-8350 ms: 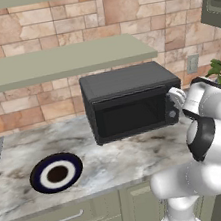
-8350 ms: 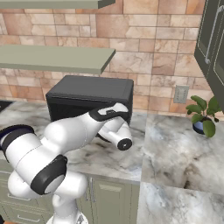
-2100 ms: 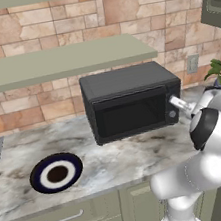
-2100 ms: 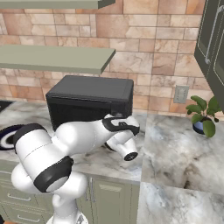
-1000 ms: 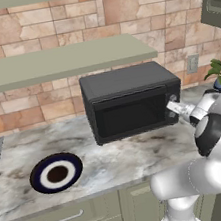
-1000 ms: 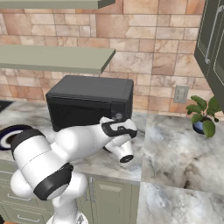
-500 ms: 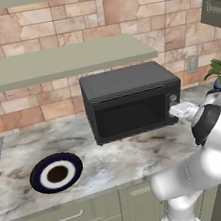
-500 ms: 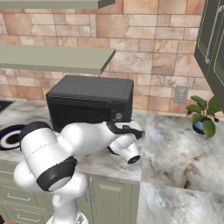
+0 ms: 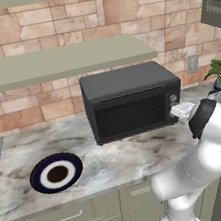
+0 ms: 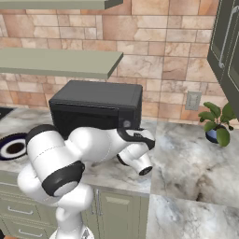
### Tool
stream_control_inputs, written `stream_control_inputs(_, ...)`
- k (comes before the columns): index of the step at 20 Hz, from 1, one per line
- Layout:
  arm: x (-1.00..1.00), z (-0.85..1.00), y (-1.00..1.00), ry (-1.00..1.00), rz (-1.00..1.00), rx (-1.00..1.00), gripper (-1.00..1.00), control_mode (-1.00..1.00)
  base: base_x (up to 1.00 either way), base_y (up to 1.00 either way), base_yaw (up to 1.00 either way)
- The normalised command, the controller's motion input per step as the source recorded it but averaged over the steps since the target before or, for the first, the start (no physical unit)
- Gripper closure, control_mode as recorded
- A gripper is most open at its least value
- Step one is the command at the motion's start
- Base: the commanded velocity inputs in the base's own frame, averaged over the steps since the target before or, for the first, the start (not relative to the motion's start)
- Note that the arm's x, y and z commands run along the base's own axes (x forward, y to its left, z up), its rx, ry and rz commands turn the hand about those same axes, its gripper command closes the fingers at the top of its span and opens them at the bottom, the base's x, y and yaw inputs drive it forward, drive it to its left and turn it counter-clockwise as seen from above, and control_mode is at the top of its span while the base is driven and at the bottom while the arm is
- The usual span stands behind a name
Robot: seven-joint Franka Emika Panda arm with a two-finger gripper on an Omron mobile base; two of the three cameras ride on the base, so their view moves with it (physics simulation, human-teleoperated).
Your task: Pull the toaster oven rack outwards. Pick up the baguette from the plate and place it on the toaster oven rack. Close the toaster oven door fully and set the temperature to the lowest setting.
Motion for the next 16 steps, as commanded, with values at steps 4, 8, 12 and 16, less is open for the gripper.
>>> stream_control_inputs(4,0.00,0.09,0.00,0.03,0.00,0.02,-1.00,-1.00,0.00,0.00,0.00)
stream_control_inputs(8,0.00,0.24,-0.01,0.00,0.00,0.07,-1.00,-1.00,0.00,0.00,0.00)
stream_control_inputs(12,0.04,0.30,-0.11,0.10,-0.01,0.13,-1.00,-1.00,0.00,0.00,0.00)
stream_control_inputs(16,0.10,0.24,-0.13,0.17,-0.03,0.16,-1.00,-1.00,0.00,0.00,0.00)
